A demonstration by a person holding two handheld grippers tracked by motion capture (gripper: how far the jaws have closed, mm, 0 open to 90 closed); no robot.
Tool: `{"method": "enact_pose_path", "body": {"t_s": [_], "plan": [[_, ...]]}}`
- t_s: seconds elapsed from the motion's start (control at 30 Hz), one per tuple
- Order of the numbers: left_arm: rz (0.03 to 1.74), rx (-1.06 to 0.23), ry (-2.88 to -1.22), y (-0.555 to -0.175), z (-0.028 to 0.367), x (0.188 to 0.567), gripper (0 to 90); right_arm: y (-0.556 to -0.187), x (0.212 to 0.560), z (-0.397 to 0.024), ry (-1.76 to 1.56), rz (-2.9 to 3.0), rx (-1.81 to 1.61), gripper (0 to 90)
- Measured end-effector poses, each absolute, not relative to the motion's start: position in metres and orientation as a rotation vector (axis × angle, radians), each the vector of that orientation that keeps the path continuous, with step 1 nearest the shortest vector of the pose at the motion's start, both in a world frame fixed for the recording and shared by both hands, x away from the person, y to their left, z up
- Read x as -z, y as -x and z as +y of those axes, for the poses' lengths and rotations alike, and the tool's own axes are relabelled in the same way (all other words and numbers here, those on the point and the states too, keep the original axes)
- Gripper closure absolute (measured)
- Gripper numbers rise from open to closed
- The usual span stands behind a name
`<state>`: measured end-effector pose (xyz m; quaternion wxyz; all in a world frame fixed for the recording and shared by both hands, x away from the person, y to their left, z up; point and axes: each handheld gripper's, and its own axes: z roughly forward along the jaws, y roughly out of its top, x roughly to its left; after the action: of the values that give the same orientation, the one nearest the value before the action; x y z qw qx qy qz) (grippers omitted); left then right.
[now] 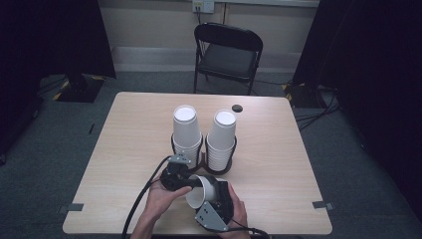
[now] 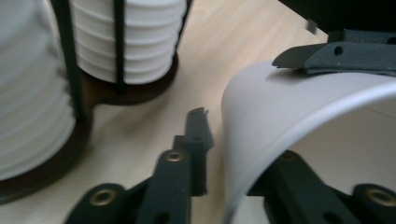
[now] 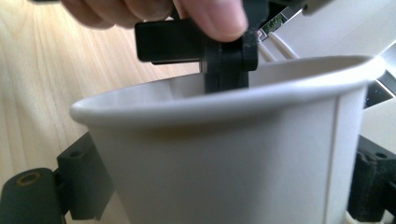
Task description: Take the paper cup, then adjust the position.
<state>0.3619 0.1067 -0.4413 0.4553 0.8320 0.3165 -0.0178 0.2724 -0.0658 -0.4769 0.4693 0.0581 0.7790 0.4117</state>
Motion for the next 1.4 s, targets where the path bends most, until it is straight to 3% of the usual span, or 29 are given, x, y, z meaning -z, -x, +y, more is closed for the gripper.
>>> {"method": "enact_pose_path", "body": {"t_s": [0.03,0.07,0.1,0.5,0.57,0.77,1.33,1.4], "plan": [[0.784,0.013,-2.044,-0.360,0.107,0.441,77.1,-0.273,0.476,-0.066,-0.144,1.910,-1.008,10.2],[0.789,-0.034,-2.036,-0.359,0.107,0.441,69.9,-0.275,0.476,-0.067,-0.157,1.908,-1.011,10.5],[0.792,-0.062,-2.020,-0.357,0.108,0.441,69.1,-0.275,0.476,-0.067,-0.169,1.915,-1.012,10.9],[0.727,-0.147,-1.927,-0.349,0.114,0.438,51.0,-0.277,0.473,-0.073,-0.252,1.946,-1.074,12.3],[0.692,-0.153,-1.915,-0.348,0.115,0.437,43.6,-0.277,0.473,-0.074,-0.262,1.954,-1.081,12.3],[0.701,-0.210,-1.873,-0.345,0.120,0.438,34.3,-0.281,0.473,-0.083,-0.357,1.964,-1.140,12.3],[0.748,-0.258,-1.751,-0.341,0.144,0.442,28.7,-0.294,0.475,-0.108,-0.575,1.966,-1.218,12.3],[0.754,-0.269,-1.774,-0.341,0.146,0.443,24.5,-0.296,0.476,-0.112,-0.605,1.961,-1.234,12.3]]}}
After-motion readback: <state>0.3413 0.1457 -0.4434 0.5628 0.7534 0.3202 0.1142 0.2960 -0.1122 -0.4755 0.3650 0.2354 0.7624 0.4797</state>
